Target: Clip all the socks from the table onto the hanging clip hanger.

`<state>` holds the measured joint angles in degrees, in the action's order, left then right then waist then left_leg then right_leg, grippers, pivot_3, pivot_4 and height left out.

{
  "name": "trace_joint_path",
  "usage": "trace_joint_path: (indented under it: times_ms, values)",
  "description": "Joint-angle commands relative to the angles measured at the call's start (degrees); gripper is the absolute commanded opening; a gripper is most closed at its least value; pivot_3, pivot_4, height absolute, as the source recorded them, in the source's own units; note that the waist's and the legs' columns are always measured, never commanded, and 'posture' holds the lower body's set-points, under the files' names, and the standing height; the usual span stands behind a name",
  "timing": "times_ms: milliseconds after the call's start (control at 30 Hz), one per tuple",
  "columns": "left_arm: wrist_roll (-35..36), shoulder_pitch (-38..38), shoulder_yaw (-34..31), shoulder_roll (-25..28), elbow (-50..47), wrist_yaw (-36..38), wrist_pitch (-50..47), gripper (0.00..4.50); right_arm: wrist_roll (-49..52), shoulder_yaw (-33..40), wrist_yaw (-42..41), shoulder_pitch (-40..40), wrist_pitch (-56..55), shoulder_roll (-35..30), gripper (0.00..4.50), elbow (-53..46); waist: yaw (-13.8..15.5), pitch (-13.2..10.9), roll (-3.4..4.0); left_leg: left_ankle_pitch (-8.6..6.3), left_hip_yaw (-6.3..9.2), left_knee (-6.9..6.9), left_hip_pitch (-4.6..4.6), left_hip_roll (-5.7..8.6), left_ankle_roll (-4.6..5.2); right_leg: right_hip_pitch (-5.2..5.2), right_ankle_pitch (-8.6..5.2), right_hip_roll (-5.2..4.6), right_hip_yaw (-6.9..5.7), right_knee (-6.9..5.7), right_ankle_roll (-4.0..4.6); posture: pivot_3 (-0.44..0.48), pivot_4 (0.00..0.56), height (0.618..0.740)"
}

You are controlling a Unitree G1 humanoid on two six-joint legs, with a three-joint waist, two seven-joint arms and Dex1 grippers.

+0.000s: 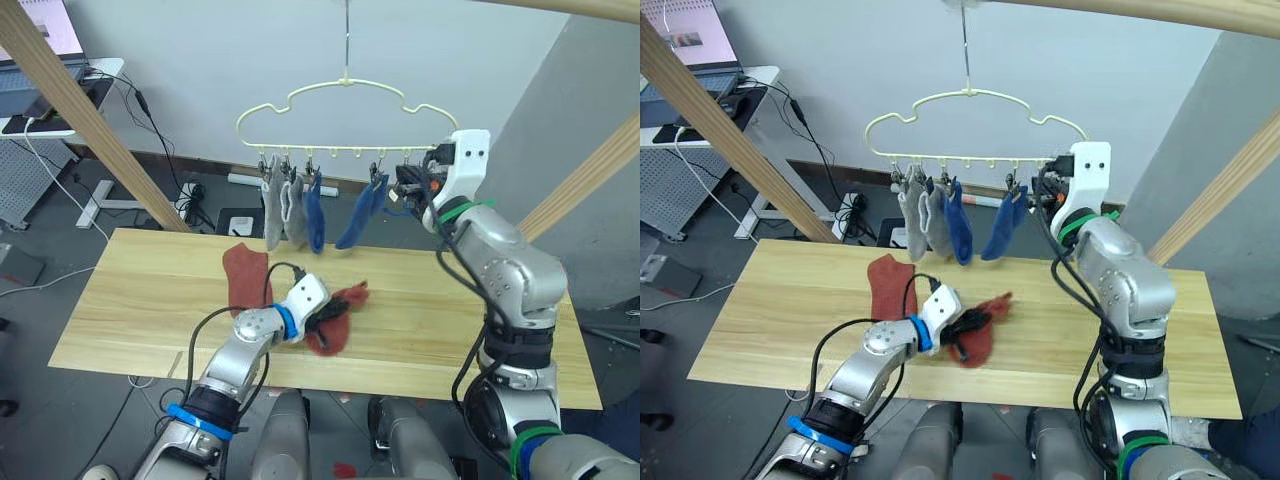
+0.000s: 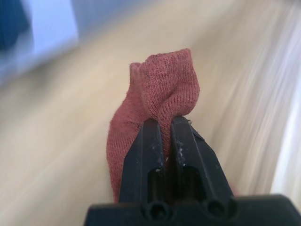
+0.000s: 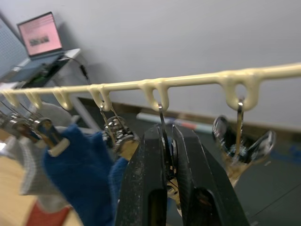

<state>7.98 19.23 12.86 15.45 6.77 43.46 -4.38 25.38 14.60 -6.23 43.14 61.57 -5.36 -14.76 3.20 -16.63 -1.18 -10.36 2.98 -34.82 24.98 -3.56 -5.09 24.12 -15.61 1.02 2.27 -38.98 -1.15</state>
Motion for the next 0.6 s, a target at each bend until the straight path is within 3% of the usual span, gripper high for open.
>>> trace_joint_path:
  times_ms: [33, 367, 600]
  values:
    - [1.70, 1.02, -1.99, -1.58, -3.88, -0.99, 4.45, 0.01, 3.42, 5.19, 1.20, 0.55, 8.94, -1.47, 0.00, 1.76, -0.01, 0.00, 0.00, 0.00, -0.01, 0.00, -0.02, 0.01, 0.00, -0.02, 0.00, 0.00, 0.02, 0.00, 0.00, 0.155, 0.262, 0.740]
    - [-6.73, 5.95, -0.27, -3.52, -0.33, -6.30, 16.89, 0.01, 7.10, 24.26, 9.38, 9.23, 28.82, 8.93, 0.00, 1.90, 0.02, 0.00, 0.00, 0.00, -0.03, 0.01, 0.00, 0.09, 0.02, -0.03, 0.00, -0.05, 0.02, 0.03, 0.00, 0.140, 0.270, 0.740]
    - [-9.09, 8.21, -0.84, -3.81, 1.76, -9.38, 22.68, 0.01, 6.92, 26.14, 10.54, 10.04, 30.93, 10.63, 0.00, 0.93, -0.01, 0.00, 0.01, 0.00, -0.03, 0.04, 0.00, 0.09, 0.02, -0.01, 0.00, -0.05, 0.02, 0.04, 0.00, 0.140, 0.274, 0.740]
